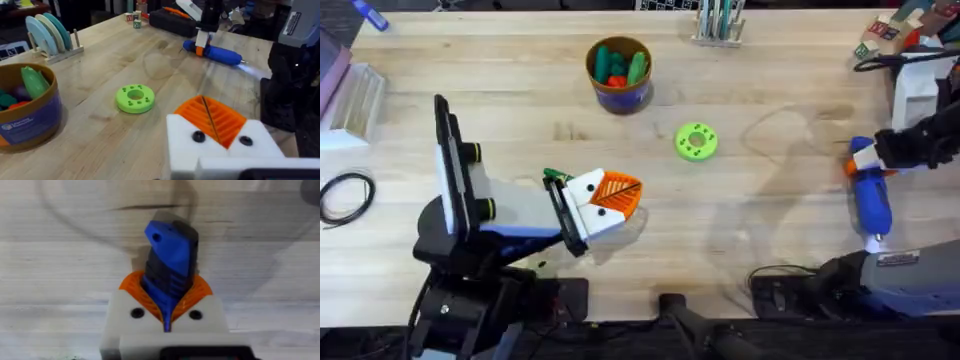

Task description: Pick up the gripper from the table and insert it into the empty holder that is missing its gripper. Then pick up a screw, insert it into the mounting hole, and use the screwdriver to tighten it. Finally, clean up the table by picking up the vegetable and placing it into the bucket.

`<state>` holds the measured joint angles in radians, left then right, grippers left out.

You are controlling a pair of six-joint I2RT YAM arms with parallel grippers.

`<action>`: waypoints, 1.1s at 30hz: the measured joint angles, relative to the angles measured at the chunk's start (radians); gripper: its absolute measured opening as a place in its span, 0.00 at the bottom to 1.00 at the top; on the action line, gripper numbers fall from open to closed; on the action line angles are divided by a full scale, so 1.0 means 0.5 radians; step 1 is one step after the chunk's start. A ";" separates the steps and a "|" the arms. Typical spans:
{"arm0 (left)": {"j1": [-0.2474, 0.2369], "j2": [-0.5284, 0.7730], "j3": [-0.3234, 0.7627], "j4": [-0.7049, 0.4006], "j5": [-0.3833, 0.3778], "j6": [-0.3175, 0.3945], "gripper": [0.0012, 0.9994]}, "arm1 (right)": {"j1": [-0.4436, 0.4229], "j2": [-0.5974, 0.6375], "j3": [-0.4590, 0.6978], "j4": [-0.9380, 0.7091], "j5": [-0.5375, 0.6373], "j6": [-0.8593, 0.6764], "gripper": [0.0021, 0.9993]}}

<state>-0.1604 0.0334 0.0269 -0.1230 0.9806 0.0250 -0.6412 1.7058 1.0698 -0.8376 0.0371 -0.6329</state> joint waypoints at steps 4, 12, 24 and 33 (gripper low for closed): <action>0.000 0.000 0.000 0.000 0.000 0.000 0.01 | 0.005 -0.028 -0.007 -0.005 -0.001 0.002 0.02; 0.000 0.000 0.000 0.000 0.000 0.000 0.01 | 0.137 -0.472 -0.036 0.076 -0.127 0.201 0.02; 0.000 0.000 0.000 -0.001 0.000 0.000 0.01 | 0.765 -1.449 -0.129 0.314 -0.546 0.639 0.02; 0.000 0.000 0.000 0.000 0.000 0.000 0.01 | 1.545 -2.061 -0.496 1.210 -0.647 1.221 0.02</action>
<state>-0.1604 0.0334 0.0269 -0.1230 0.9806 0.0250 0.1314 0.6754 0.8218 -0.2324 -0.2866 -0.0225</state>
